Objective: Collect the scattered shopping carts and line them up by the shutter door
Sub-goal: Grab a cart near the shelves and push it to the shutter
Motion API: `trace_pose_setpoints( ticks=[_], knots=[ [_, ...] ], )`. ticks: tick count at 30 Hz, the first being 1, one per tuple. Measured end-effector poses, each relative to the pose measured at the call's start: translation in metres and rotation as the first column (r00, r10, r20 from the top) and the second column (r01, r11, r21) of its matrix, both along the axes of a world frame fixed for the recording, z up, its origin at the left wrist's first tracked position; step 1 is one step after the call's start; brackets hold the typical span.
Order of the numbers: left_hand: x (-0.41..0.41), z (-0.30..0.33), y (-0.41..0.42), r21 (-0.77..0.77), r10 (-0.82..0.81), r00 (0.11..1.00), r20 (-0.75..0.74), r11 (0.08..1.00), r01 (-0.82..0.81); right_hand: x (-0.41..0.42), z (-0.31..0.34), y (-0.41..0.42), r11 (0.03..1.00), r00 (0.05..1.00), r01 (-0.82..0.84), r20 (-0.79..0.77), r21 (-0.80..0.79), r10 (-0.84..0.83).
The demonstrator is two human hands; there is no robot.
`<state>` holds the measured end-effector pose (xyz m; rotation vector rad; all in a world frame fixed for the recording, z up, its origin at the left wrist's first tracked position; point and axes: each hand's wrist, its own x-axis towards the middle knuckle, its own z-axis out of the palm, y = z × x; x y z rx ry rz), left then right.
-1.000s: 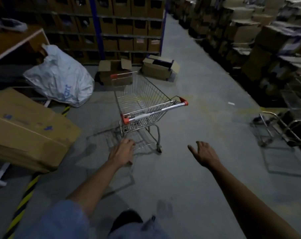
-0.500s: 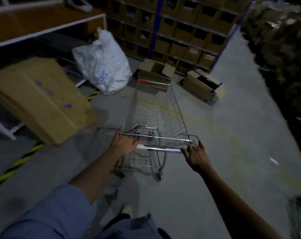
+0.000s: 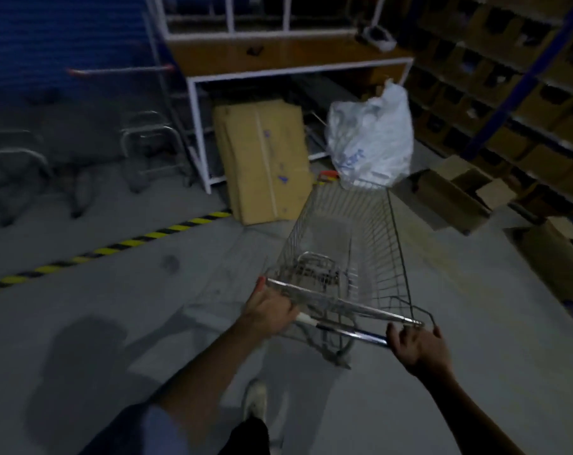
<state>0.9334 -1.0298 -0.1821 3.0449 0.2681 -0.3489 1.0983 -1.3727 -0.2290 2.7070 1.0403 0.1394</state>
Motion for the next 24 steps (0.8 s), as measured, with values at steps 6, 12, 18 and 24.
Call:
trace_pose_setpoints(
  ticks=[6, 12, 18, 24],
  knots=[
    [-0.122, -0.015, 0.056, 0.050, 0.214, 0.970, -0.112, 0.977, -0.210, -0.019, -0.011, 0.106, 0.955, 0.958, -0.284, 0.019, -0.082, 0.287],
    [-0.262, -0.028, 0.124, -0.027, 0.533, 0.845, -0.035, 0.845, -0.534, -0.083, -0.010, 0.263, 0.825, 0.831, -0.553, -0.003, -0.114, 0.557],
    [-0.429, -0.042, 0.196, -0.066, 0.766, 0.627, 0.143, 0.639, -0.766, -0.214, -0.005, 0.432, 0.656, 0.657, -0.752, 0.002, -0.070, 0.754],
    [-0.597, -0.029, 0.260, -0.212, 0.868, 0.385, 0.314, 0.460, -0.862, -0.379, -0.005, 0.592, 0.593, 0.594, -0.805, -0.024, -0.036, 0.804]
  ],
)
